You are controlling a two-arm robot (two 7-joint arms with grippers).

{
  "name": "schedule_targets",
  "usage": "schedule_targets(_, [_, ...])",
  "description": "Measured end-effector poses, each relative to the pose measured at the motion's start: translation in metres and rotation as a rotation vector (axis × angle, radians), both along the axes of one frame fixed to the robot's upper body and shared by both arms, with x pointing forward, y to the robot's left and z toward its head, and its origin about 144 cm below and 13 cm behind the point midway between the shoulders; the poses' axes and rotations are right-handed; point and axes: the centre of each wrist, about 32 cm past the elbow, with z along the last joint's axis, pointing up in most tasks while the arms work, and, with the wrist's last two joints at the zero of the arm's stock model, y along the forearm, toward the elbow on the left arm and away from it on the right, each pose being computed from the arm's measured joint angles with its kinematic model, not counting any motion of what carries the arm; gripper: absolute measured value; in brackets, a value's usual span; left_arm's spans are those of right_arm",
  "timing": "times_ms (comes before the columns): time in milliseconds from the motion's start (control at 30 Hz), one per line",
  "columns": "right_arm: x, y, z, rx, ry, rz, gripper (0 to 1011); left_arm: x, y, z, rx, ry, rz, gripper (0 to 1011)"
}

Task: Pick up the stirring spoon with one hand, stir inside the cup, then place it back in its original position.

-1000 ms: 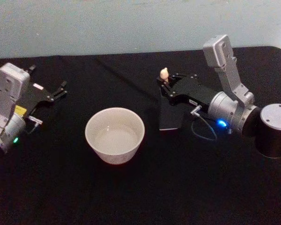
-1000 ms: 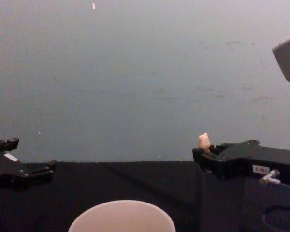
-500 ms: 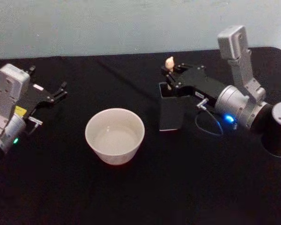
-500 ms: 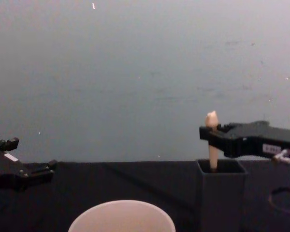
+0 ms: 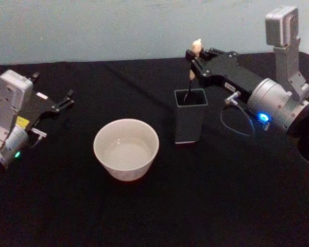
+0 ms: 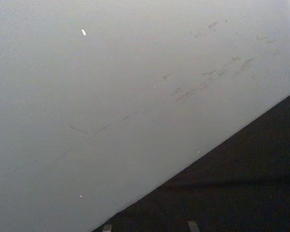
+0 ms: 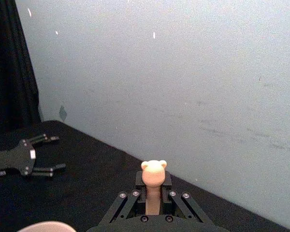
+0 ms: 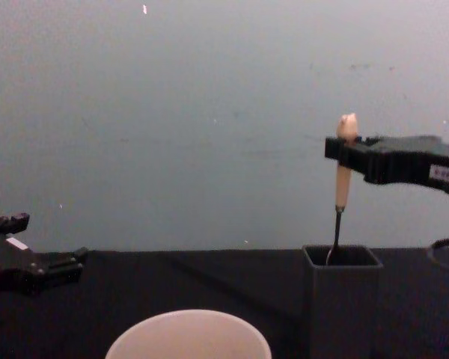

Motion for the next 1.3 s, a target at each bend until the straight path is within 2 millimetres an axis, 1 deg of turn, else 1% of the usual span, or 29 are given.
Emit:
schedule_targets(367, [-0.002, 0.001, 0.015, 0.039, -0.05, -0.002, 173, 0.0, 0.0, 0.0, 0.0, 0.0, 0.0, 1001])
schedule_targets(633, [-0.001, 0.004, 0.021, 0.061, -0.074, 0.015, 173, 0.0, 0.0, 0.0, 0.0, 0.0, 0.0, 1001])
schedule_targets(933, [-0.003, 0.017, 0.019, 0.063, -0.071, 0.08, 173, 0.0, 0.0, 0.0, 0.0, 0.0, 0.0, 1001])
schedule_targets(1300, [-0.008, 0.042, 0.004, 0.038, -0.044, 0.181, 173, 0.0, 0.0, 0.0, 0.0, 0.0, 0.0, 1001])
